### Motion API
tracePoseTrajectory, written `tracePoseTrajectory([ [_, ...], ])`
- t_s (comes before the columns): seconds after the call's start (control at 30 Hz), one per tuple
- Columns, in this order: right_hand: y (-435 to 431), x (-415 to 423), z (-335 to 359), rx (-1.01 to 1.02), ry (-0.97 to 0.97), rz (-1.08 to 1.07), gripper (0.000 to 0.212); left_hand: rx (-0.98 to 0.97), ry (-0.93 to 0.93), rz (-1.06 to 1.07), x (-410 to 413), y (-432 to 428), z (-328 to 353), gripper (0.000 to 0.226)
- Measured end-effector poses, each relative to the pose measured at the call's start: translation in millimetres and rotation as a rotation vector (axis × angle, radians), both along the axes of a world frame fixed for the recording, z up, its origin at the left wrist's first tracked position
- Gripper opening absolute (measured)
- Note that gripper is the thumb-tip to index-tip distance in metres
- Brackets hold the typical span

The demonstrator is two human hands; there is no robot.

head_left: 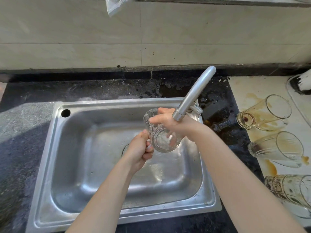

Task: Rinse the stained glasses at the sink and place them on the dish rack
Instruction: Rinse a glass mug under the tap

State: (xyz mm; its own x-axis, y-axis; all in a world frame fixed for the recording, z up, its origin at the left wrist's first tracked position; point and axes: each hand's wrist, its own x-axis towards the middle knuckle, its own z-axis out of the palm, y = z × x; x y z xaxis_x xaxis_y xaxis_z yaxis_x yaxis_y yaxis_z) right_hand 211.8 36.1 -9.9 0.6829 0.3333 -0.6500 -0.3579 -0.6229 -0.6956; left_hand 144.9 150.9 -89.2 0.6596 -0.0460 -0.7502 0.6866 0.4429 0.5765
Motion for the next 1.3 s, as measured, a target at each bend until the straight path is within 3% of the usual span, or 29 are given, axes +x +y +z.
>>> tracePoseTrajectory([
  [0.07, -2.4, 1.6, 2.8, 0.161, 0.082, 0.001, 0.065, 0.024, -0.05, -0.023, 2.1, 3.5, 2.6, 0.027],
  [0.13, -5.9, -2.5, -2.7, 0.224, 0.097, -0.151, 0.055, 0.171, -0.089, -0.067, 6.0, 4.1, 5.4, 0.029],
  [0.17, -5.9, -6.8, -4.8, 0.176, 0.054, -0.179, 0.05, 0.299, -0.109, -0.109, 8.0, 3.7, 5.5, 0.032],
  [0.23, -1.1, -16.8, -11.3, -0.132, -0.115, -0.014, 0.04, 0.563, -0.147, -0.173, 12.4, 3.1, 7.6, 0.036],
  [0.3, -2.6, -22.7, -27.4, -0.279, -0.231, 0.063, 0.043, 0.684, -0.173, -0.206, 17.2, 3.1, 12.4, 0.039],
  [0.43, -18.9, -22.0, -51.2, 0.118, 0.237, -0.304, 0.071, 0.496, -0.132, -0.209, 28.8, -0.9, 27.0, 0.042],
  [0.53, -27.5, -28.7, -64.9, 0.378, 0.407, -0.549, 0.046, 0.368, -0.207, -0.23, 36.0, -11.9, 35.4, 0.038],
  [0.7, -35.1, -38.0, -77.5, 0.572, 0.478, -0.87, 0.047, 0.36, -0.286, -0.314, 42.4, -32.6, 37.7, 0.029],
  [0.77, -37.9, -38.4, -78.5, 0.551, 0.468, -0.863, 0.049, 0.461, -0.273, -0.319, 43.2, -40.1, 35.9, 0.029],
  [0.9, -30.3, -42.6, -71.9, 0.419, 0.393, -0.839, 0.056, 0.893, -0.284, -0.346, 48.0, -52.6, 40.5, 0.032],
  [0.97, -24.8, -47.0, -71.1, 0.363, 0.291, -0.849, 0.069, 0.939, -0.246, -0.477, 55.2, -51.2, 48.6, 0.038],
  [1.03, -23.0, -50.2, -64.9, 0.32, 0.109, -0.806, 0.068, 0.949, -0.21, -0.608, 66.7, -43.5, 49.5, 0.03],
  [1.13, -24.0, -46.7, -60.1, 0.269, 0.014, -0.747, 0.072, 0.847, -0.139, -0.467, 70.5, -33.8, 42.7, 0.022],
  [1.3, -18.7, -35.5, -57.9, 0.279, 0.009, -0.761, 0.075, 0.911, -0.383, -0.081, 34.3, -54.2, 32.7, 0.022],
])
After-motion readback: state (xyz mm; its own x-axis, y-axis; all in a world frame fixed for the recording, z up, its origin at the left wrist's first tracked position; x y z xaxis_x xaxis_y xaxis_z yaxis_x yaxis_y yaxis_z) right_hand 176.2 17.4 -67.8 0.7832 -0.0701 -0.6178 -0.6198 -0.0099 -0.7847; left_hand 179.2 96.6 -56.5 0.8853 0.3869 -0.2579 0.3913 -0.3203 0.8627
